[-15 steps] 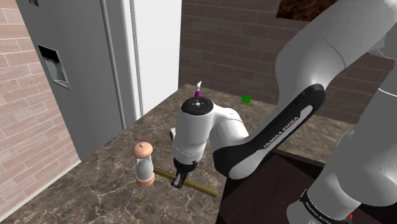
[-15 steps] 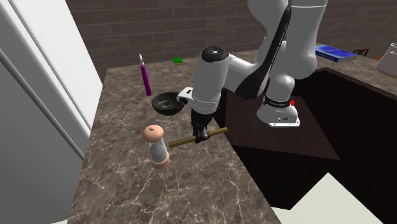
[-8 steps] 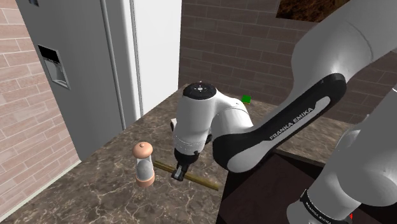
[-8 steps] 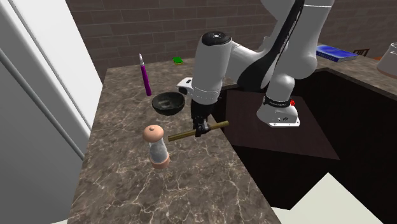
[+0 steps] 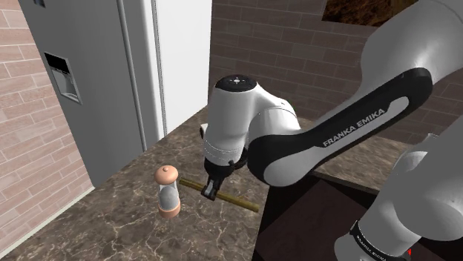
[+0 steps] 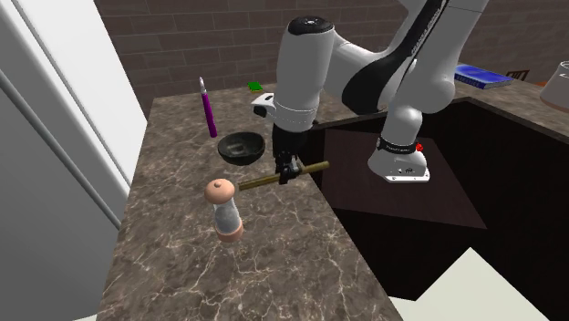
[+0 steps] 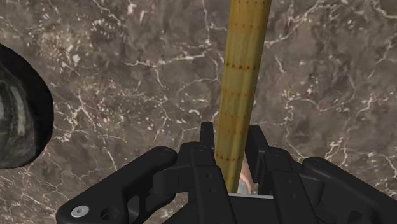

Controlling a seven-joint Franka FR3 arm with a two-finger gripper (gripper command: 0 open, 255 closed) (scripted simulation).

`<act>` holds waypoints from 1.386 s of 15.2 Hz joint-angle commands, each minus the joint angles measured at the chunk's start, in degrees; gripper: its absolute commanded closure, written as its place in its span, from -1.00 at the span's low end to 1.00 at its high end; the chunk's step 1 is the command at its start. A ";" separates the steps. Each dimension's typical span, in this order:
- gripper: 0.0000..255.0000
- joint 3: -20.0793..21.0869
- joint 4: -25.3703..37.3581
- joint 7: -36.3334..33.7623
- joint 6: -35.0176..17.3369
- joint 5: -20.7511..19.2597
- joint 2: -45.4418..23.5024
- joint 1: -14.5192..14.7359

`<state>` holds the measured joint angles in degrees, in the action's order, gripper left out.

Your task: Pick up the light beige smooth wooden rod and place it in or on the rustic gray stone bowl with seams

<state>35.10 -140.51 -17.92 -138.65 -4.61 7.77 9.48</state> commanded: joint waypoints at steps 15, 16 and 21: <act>1.00 -13.52 5.09 22.67 -1.68 -1.86 -5.47 -10.59; 1.00 -14.23 5.97 23.93 -1.63 -2.05 -6.24 -11.26; 1.00 -17.44 11.32 29.98 -0.94 -2.83 -10.69 -14.47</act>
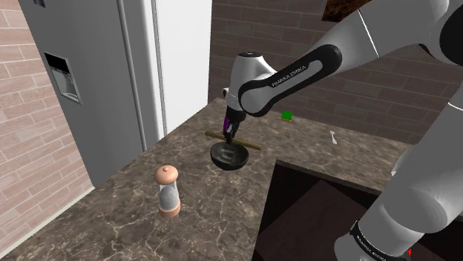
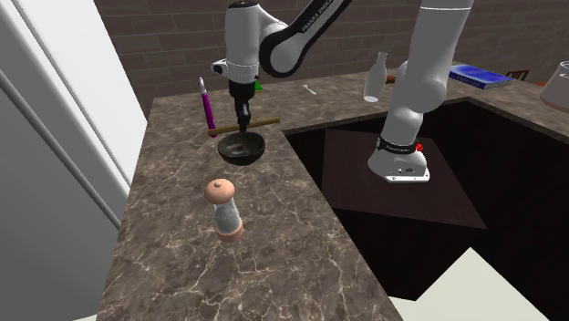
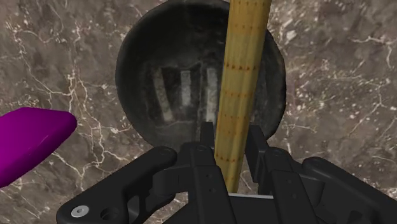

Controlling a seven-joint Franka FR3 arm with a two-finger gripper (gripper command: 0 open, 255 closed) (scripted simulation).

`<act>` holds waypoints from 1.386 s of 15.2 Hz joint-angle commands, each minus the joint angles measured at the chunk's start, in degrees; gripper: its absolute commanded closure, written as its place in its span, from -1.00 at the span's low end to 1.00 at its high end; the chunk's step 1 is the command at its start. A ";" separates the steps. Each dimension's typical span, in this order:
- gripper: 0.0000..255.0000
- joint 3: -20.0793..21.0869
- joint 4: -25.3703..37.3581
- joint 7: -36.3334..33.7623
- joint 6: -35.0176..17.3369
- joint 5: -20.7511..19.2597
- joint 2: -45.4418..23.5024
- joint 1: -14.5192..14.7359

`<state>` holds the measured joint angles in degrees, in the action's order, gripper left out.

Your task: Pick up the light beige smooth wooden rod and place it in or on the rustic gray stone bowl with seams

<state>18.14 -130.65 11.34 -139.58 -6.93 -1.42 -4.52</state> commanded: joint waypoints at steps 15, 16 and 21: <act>1.00 -2.85 1.56 -1.00 -8.56 -5.69 -10.58 -0.88; 1.00 -3.08 1.45 -1.48 -9.44 -6.30 -11.40 -0.74; 1.00 -3.09 1.45 -1.48 -9.45 -6.30 -11.40 -0.72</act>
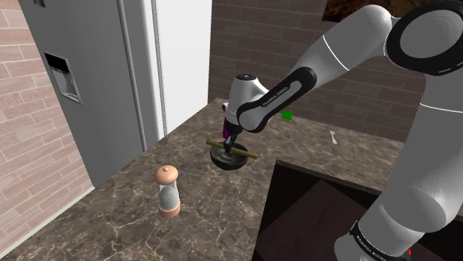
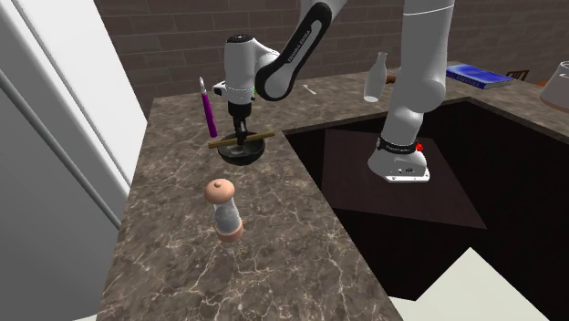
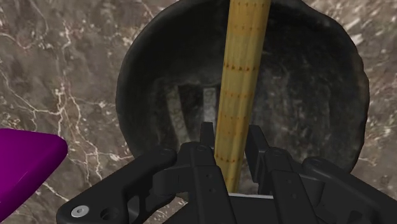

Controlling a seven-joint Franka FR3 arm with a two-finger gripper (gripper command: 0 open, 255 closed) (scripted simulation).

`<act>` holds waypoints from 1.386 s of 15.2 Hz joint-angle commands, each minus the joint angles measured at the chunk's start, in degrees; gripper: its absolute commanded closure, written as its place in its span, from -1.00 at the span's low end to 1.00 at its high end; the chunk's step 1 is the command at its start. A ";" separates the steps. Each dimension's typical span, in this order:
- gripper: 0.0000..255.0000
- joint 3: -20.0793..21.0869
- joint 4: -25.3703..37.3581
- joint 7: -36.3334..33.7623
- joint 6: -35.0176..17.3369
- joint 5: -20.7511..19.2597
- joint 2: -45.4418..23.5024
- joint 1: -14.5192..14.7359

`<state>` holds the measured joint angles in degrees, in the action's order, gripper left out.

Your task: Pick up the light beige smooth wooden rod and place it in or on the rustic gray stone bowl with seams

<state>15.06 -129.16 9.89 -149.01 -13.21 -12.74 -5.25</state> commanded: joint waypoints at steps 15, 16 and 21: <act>-1.00 1.48 -0.14 2.90 5.98 4.18 6.42 -0.72; -1.00 1.48 -0.15 2.90 5.98 4.18 6.42 -0.72; -1.00 1.48 -0.14 2.90 5.98 4.18 6.42 -0.72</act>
